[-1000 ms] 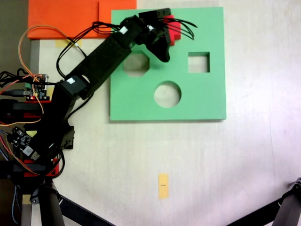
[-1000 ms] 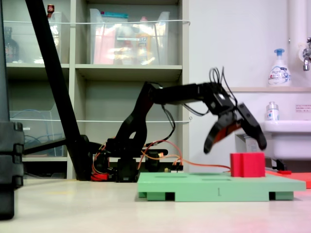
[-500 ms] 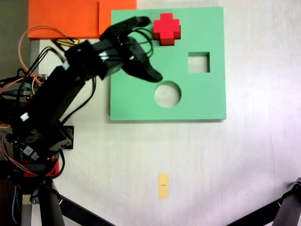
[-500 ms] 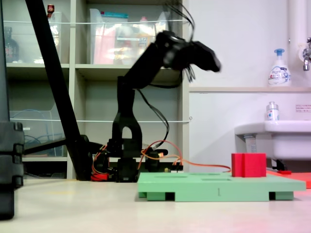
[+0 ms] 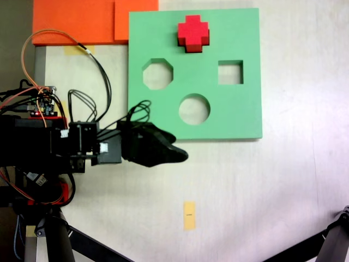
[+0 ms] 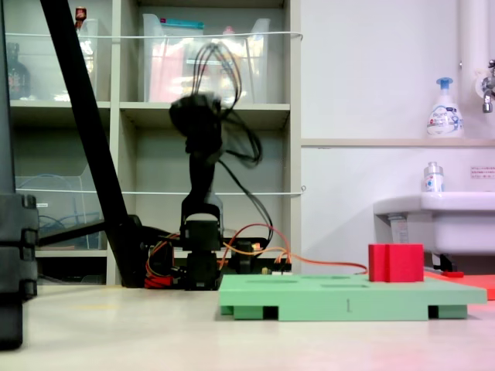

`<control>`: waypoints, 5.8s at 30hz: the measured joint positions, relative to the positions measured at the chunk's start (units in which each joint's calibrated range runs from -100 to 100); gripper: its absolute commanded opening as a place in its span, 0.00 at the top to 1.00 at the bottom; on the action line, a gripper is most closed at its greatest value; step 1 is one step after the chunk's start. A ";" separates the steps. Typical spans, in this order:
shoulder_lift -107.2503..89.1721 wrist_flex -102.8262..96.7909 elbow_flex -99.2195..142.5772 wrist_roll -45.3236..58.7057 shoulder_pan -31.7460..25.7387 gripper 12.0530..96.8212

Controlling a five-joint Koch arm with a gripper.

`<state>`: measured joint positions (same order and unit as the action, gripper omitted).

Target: Put the cross columnar block into the corresponding hole

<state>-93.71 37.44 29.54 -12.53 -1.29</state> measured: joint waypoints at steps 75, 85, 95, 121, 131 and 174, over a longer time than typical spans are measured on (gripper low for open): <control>-5.88 -44.84 69.67 11.87 -1.27 0.60; -5.88 -44.84 69.67 11.87 -1.27 0.60; -5.88 -44.84 69.67 11.82 -0.59 0.60; -5.88 -44.84 69.67 11.82 -0.59 0.55; -5.88 -44.84 69.67 11.82 -0.59 0.55; -5.88 -44.84 69.67 11.82 -0.54 0.55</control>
<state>-99.59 -7.39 99.22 -0.71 -1.83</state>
